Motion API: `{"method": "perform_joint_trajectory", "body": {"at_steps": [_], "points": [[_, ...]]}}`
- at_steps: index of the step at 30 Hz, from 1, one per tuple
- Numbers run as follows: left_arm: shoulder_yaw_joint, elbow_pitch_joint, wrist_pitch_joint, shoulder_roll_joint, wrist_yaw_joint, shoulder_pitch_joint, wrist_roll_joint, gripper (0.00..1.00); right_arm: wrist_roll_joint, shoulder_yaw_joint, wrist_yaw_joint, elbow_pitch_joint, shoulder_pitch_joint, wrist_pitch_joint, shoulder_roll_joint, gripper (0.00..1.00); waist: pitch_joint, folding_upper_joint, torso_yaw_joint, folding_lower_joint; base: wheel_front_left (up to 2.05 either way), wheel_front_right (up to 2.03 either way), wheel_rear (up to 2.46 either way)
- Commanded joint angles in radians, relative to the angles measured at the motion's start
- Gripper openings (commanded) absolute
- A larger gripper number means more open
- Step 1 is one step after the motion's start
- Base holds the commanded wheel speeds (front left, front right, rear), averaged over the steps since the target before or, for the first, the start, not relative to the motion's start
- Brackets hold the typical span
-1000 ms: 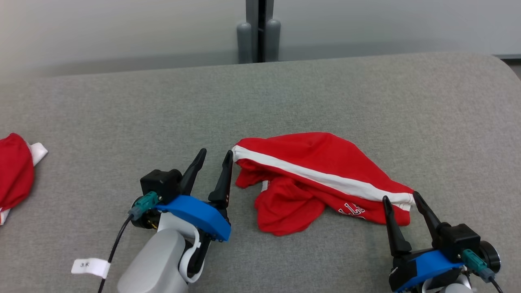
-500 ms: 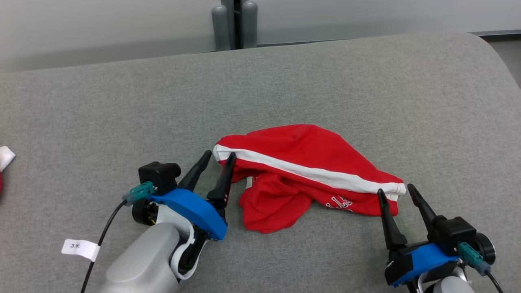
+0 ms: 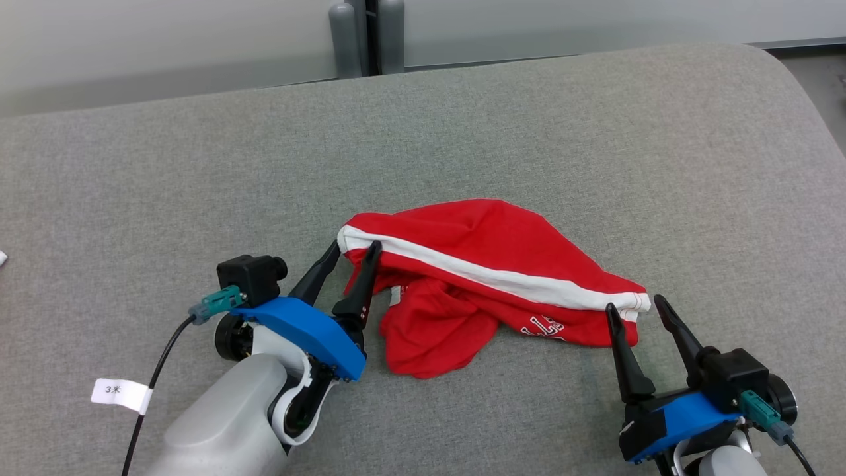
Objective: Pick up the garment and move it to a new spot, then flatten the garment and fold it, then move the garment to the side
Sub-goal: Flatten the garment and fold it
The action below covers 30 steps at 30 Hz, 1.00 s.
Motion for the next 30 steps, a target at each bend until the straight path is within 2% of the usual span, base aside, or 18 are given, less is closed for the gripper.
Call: {"method": "perform_joint_trajectory", "body": {"at_steps": [1, 3, 4, 5, 8, 9, 11, 15, 18, 20, 24, 30], "points": [[-0.006, -0.007, -0.003, 0.009, -0.008, -0.020, -0.014, 1.00, 0.009, 0.002, 0.000, 0.001, -0.005, -0.001, 0.000, 1.00, 0.000, 0.0000, -0.001, -0.0001, 0.00, 0.00, 0.00], [-0.009, -0.016, -0.003, 0.015, -0.008, -0.020, -0.036, 1.00, 0.010, 0.002, 0.000, 0.005, -0.007, -0.001, 0.000, 1.00, 0.001, 0.0000, -0.002, -0.0001, 0.00, 0.00, 0.00], [-0.012, -0.020, -0.003, 0.019, -0.008, -0.023, -0.044, 0.80, 0.010, 0.002, 0.000, 0.006, -0.008, -0.001, 0.000, 1.00, 0.001, 0.0000, -0.002, -0.0001, 0.00, 0.00, 0.00], [-0.016, -0.023, -0.003, 0.022, -0.008, -0.025, -0.049, 0.49, 0.010, 0.002, 0.000, 0.007, -0.009, -0.001, 0.000, 1.00, 0.001, 0.0000, -0.001, -0.0001, 0.00, 0.00, 0.00], [-0.017, -0.035, -0.003, 0.025, -0.008, -0.028, -0.059, 0.33, 0.014, 0.003, 0.000, 0.009, -0.009, -0.001, 0.000, 1.00, -0.001, 0.0000, 0.001, -0.0001, 0.00, 0.00, 0.00], [-0.019, -0.038, -0.003, 0.026, -0.008, -0.027, -0.061, 0.22, 0.014, 0.003, 0.000, 0.009, -0.008, -0.001, 0.000, 1.00, -0.002, 0.0000, 0.002, -0.0001, 0.00, 0.00, 0.00], [-0.014, -0.044, -0.003, 0.027, -0.008, -0.023, -0.057, 0.11, 0.016, 0.001, 0.000, 0.012, -0.007, -0.001, 0.000, 1.00, -0.006, 0.0000, 0.006, -0.0001, 0.00, 0.00, 0.00], [0.002, -0.058, -0.003, 0.026, -0.008, -0.011, -0.034, 0.08, 0.020, -0.005, 0.000, 0.016, 0.000, -0.001, 0.000, 1.00, -0.016, 0.0000, 0.018, -0.0001, 0.00, 0.00, 0.00], [0.038, -0.077, -0.003, 0.018, -0.008, 0.012, 0.002, 0.11, 0.025, -0.016, 0.000, 0.025, 0.011, -0.001, 0.000, 1.00, -0.031, 0.0000, 0.038, -0.0001, 0.00, 0.00, 0.00], [0.075, -0.088, -0.003, 0.015, -0.008, 0.032, 0.039, 0.00, 0.027, -0.019, 0.000, 0.033, 0.018, -0.001, 0.000, 1.00, -0.042, 0.0000, 0.054, -0.0001, 0.00, 0.00, 0.00], [0.141, -0.107, -0.003, 0.000, -0.008, 0.101, 0.114, 0.00, 0.039, -0.013, 0.000, 0.058, 0.027, -0.001, 0.000, 1.00, -0.063, 0.0000, 0.091, -0.0001, 0.00, 0.00, 0.00], [0.211, -0.125, -0.003, -0.018, -0.005, 0.210, 0.169, 0.00, 0.062, -0.021, 0.000, 0.082, 0.036, -0.001, -0.001, 1.00, -0.073, 0.0000, 0.144, -0.0001, 0.00, 0.00, 0.00]]}}
